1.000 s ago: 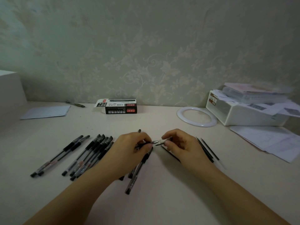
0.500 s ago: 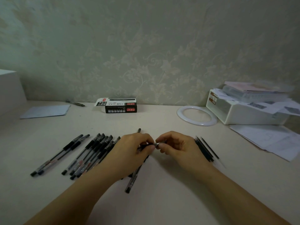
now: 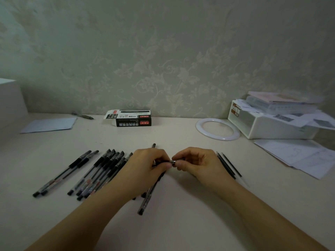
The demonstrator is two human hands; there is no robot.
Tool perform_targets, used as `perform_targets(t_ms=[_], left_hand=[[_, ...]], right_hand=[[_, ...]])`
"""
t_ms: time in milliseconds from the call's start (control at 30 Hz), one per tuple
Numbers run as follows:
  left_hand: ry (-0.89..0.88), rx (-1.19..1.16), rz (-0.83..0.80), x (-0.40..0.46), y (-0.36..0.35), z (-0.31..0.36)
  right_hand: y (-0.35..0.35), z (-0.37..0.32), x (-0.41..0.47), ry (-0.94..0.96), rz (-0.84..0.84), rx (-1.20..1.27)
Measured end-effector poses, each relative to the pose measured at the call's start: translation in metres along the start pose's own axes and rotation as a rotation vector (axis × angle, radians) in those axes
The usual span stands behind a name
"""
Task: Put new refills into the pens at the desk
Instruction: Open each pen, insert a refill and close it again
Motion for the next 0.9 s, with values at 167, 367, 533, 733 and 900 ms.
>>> perform_targets(t_ms=[167, 367, 533, 733, 900], left_hand=[[-0.012, 0.007, 0.0, 0.0009, 0.0009, 0.0022], [0.001, 0.012, -0.018, 0.0008, -0.0005, 0.0024], [0.012, 0.021, -0.022, 0.0005, -0.0014, 0.0008], [0.006, 0.006, -0.001, 0.0009, -0.0048, 0.0013], [-0.027, 0.013, -0.011, 0.0021, -0.0039, -0.0013]], right_hand=[[0.0018, -0.001, -0.0012, -0.001, -0.005, -0.001], [0.0023, -0.0004, -0.0005, -0.007, -0.005, -0.025], [0.0011, 0.0007, -0.0015, -0.031, -0.006, -0.043], [0.0015, 0.0013, -0.002, -0.041, -0.001, -0.033], [-0.0009, 0.0043, -0.001, -0.023, 0.005, -0.062]])
Point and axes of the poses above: each hand's wrist, its own x-axis towards the middle knuckle, its own y-axis out of the back of the hand, z = x × y, the point moved 1 cm from there along x, towards the middle knuckle, and after that the axes turned 8 degrees about x, right-handed, at the moved point
